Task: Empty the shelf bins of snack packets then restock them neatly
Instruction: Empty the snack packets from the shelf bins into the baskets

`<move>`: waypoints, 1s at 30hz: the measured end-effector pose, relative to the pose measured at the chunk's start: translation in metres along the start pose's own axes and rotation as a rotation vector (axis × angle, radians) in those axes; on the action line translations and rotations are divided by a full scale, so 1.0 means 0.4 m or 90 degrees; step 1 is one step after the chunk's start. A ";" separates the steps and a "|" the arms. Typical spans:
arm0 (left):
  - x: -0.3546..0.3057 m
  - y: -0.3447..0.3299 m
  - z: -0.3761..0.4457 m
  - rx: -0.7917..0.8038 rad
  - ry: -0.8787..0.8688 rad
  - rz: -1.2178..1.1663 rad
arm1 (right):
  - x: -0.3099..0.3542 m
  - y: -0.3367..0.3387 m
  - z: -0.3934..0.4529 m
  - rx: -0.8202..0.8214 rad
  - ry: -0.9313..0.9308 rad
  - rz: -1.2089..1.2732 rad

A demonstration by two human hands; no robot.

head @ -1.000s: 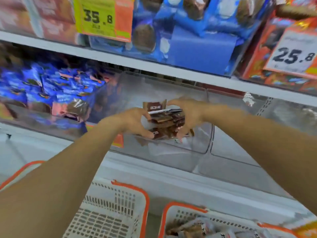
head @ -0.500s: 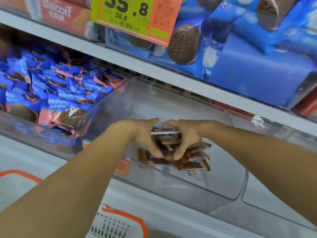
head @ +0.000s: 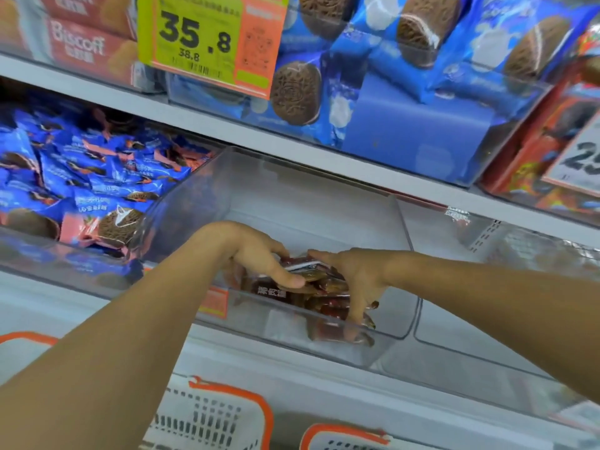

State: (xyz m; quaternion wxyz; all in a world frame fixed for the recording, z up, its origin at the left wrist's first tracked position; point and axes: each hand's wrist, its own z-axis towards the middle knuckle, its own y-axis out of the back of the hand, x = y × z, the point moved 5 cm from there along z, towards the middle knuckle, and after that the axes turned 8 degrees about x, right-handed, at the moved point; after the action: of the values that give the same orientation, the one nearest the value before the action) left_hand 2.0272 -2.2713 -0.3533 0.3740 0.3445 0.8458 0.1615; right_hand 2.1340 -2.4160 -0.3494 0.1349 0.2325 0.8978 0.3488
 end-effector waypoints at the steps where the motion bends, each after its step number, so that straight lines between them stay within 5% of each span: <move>1: -0.003 -0.003 -0.004 0.008 -0.002 -0.009 | 0.003 0.002 -0.001 -0.009 0.008 -0.008; 6: 0.014 -0.002 0.011 -0.011 0.004 -0.005 | 0.007 0.032 -0.028 -0.093 0.068 0.049; 12: 0.030 0.033 0.009 -0.156 -0.019 -0.062 | 0.009 0.081 -0.035 -0.284 0.103 0.187; 15: 0.019 0.044 -0.001 -0.201 0.012 0.090 | 0.017 0.048 -0.021 -0.081 0.069 0.220; 18: -0.001 0.048 0.007 -0.191 0.009 0.165 | 0.026 -0.010 -0.011 0.013 -0.006 0.055; 23: -0.008 0.047 0.015 -0.185 -0.018 0.197 | 0.029 0.006 0.011 -0.091 0.035 0.037; 30: 0.023 0.036 0.022 -0.132 -0.020 0.109 | 0.021 0.054 0.007 -0.160 0.097 0.399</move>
State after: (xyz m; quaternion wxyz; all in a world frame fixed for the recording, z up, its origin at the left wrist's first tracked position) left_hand 2.0361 -2.2545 -0.3562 0.4052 0.3776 0.7862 0.2740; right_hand 2.1351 -2.3961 -0.3372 -0.0190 0.4519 0.7403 0.4973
